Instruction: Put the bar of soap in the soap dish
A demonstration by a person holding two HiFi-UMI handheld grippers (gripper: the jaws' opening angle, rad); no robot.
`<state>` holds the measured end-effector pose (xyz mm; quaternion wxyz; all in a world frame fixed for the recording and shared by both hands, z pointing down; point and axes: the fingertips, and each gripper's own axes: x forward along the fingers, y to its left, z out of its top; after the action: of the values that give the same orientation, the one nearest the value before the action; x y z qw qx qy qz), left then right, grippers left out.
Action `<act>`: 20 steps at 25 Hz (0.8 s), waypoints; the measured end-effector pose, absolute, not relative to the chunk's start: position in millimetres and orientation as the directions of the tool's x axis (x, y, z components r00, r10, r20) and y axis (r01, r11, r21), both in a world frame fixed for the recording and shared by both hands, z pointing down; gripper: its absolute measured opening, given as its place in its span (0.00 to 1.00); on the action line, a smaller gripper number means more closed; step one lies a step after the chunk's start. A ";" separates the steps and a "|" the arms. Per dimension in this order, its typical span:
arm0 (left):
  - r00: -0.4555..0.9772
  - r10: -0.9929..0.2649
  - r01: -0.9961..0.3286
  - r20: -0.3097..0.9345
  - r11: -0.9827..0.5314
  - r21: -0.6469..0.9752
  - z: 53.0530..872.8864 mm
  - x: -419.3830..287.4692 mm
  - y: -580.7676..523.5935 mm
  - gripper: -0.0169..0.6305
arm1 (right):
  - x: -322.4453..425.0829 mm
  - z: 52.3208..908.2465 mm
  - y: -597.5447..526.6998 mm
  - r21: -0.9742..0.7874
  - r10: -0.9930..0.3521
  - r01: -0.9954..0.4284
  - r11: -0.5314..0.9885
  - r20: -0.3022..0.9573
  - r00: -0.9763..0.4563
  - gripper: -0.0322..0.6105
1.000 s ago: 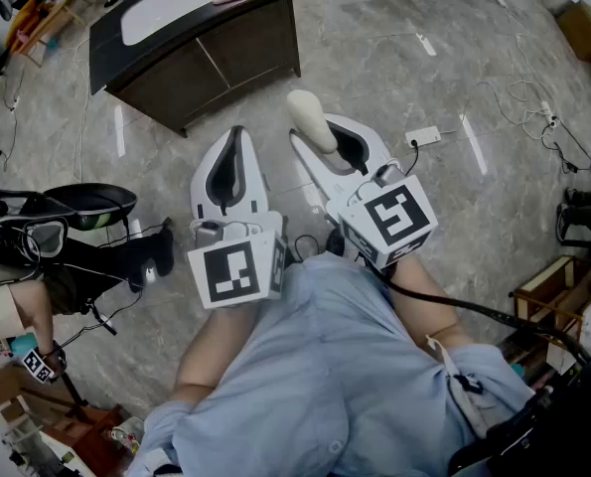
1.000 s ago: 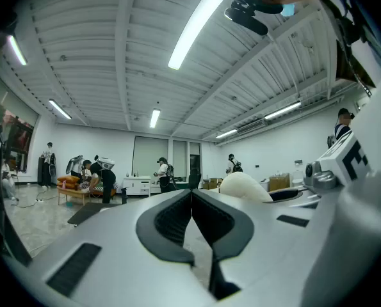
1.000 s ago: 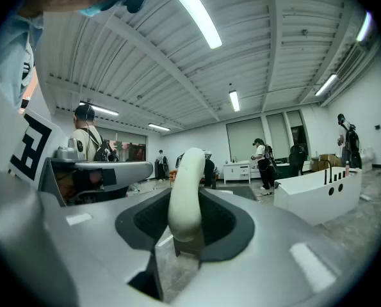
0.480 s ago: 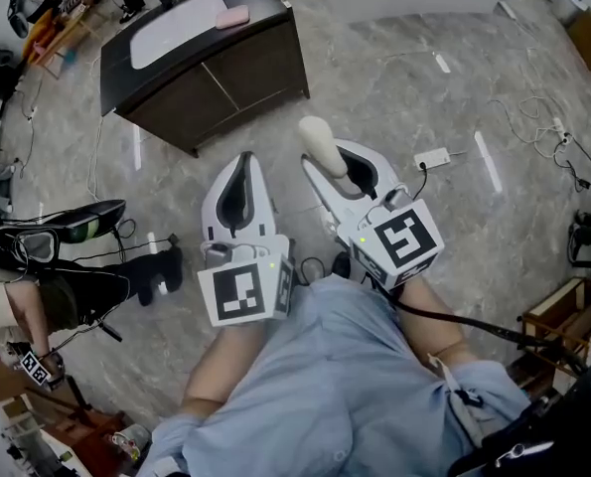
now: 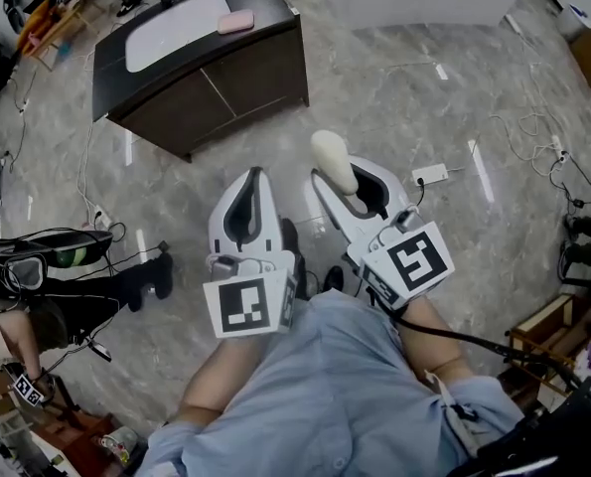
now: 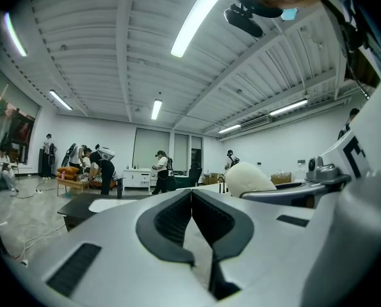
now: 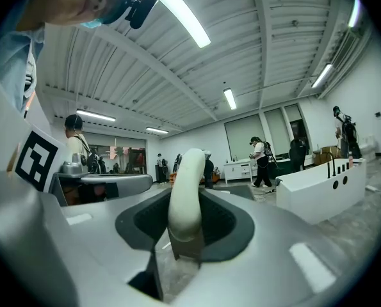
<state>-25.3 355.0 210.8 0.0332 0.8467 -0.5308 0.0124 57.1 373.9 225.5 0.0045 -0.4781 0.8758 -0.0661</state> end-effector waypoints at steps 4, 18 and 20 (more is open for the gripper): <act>0.441 -0.895 -0.897 0.067 -0.439 0.046 216.1 -37.3 308.5 0.04 | 48.5 233.8 331.9 -0.123 -0.843 -0.844 0.522 0.073 -0.532 0.23; 0.499 -0.867 -0.865 -0.009 -0.499 0.061 196.5 -84.9 171.2 0.04 | -8.7 218.9 195.7 -0.069 -0.851 -0.854 0.516 0.074 -0.520 0.23; 0.494 -0.869 -0.867 -0.011 -0.493 0.069 196.8 -90.3 161.4 0.04 | -12.7 217.6 186.3 -0.061 -0.851 -0.855 0.516 0.077 -0.519 0.23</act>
<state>-90.3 161.4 196.8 0.0269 0.8639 -0.5025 -0.0222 -12.7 186.3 217.6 -0.0187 -0.4901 0.8703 -0.0456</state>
